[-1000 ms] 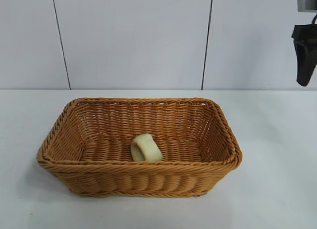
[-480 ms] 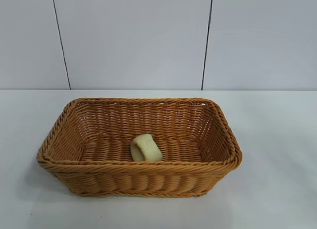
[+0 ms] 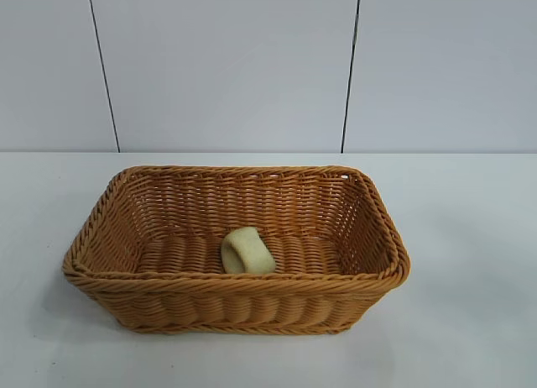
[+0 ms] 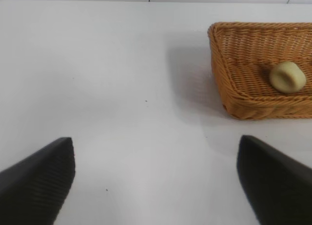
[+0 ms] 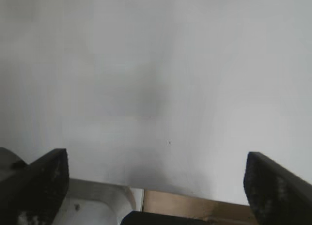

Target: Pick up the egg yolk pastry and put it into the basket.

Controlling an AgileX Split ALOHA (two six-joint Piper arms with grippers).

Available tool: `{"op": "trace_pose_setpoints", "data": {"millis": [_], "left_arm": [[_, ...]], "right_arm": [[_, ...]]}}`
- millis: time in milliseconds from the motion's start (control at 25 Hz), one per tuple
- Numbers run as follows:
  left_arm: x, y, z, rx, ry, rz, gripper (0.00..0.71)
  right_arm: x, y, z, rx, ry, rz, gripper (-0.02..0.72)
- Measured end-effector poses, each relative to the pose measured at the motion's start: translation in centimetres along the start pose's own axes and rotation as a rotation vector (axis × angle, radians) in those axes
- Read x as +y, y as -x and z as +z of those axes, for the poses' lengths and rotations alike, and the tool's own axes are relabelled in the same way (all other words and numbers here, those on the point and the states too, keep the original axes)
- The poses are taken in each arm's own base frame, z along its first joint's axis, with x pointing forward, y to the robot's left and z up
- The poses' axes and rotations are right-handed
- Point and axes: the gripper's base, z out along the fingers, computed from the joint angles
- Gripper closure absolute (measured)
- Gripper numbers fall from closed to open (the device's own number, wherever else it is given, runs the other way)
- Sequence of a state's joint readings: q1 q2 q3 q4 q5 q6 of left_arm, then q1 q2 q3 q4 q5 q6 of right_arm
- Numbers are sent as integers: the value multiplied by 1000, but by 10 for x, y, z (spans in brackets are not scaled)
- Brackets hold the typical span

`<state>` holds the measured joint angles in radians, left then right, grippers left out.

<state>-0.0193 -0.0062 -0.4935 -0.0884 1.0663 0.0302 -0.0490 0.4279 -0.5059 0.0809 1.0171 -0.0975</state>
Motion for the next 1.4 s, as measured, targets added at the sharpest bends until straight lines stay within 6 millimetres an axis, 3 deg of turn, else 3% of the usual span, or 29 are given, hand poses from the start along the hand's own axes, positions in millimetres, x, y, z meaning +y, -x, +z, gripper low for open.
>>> {"op": "trace_pose_setpoints", "data": {"millis": [480, 840, 1400], "left_arm": [[0, 0, 0, 0, 0, 0, 15], [0, 0, 0, 0, 0, 0, 15], [0, 0, 0, 0, 0, 0, 15]], "right_arm": [[7, -41, -52, -418, -14, -26, 27], [7, -43, -54, -428, 75, -85, 27], [7, -43, -54, -428, 80, -85, 27]]}}
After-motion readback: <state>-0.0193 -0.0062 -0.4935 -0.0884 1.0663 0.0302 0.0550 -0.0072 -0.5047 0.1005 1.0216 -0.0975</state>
